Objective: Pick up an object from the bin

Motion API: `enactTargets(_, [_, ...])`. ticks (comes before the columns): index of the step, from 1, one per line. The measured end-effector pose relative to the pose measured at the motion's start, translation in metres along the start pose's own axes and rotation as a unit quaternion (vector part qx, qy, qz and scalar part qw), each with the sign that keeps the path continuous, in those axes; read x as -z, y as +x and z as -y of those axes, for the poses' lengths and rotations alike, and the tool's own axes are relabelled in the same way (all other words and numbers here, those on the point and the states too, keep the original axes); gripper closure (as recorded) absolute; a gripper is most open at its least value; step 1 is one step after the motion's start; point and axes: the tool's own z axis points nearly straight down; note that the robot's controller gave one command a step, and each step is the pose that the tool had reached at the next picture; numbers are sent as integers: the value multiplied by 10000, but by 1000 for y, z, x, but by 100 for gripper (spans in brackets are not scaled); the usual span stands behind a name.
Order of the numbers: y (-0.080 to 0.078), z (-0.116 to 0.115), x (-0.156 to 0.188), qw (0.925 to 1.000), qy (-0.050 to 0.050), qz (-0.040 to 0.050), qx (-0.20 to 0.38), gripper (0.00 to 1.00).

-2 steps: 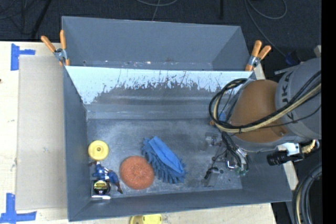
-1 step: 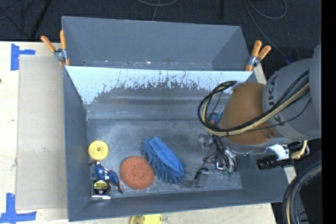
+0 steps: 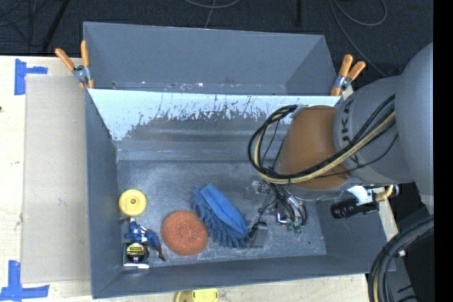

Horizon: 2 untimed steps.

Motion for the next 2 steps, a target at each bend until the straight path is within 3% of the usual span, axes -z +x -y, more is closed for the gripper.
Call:
enactTargets(1, [25,-42,2,10000,4,-12,-98,0])
enactTargets(2, [25,-72,-4,9965,2,0,841,100])
